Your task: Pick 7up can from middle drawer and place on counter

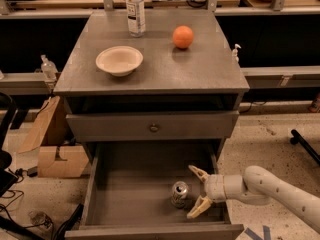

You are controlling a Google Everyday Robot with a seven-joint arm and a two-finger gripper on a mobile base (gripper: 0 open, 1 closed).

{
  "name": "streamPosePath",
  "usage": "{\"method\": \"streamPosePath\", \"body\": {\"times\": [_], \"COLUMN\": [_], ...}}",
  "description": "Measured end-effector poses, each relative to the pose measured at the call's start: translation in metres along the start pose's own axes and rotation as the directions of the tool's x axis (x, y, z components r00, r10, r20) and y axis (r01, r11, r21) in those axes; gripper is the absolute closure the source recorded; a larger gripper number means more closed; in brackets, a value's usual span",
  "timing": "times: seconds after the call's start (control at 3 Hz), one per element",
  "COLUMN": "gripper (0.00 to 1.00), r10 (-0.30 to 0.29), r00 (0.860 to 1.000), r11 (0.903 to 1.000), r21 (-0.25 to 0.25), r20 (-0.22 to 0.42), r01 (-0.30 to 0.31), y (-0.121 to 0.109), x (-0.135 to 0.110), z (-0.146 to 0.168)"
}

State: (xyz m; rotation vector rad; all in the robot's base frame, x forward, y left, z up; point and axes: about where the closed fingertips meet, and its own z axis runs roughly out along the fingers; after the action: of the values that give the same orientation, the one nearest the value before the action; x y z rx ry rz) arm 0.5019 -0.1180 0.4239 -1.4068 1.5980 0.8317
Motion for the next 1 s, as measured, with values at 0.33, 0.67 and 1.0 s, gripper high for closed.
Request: {"method": "streamPosePath", "body": {"times": [0.33,0.67,1.0], "gripper": [0.18,0.41,0.72], "r10": [-0.001,0.007,0.03], "r00": [1.0,1.0,1.0], "r11": [0.9999,0.9997,0.9991], "r21": [-0.013,-0.025,-0.03], "r20": [0.014,0.008,-0.007], "r01": [0.001,-0.007,-0.031], "y": [-0.007,-0.01,-0.012], "x": [0.002,0.002,-0.011], "z": [0.021,0.034,0.037]}}
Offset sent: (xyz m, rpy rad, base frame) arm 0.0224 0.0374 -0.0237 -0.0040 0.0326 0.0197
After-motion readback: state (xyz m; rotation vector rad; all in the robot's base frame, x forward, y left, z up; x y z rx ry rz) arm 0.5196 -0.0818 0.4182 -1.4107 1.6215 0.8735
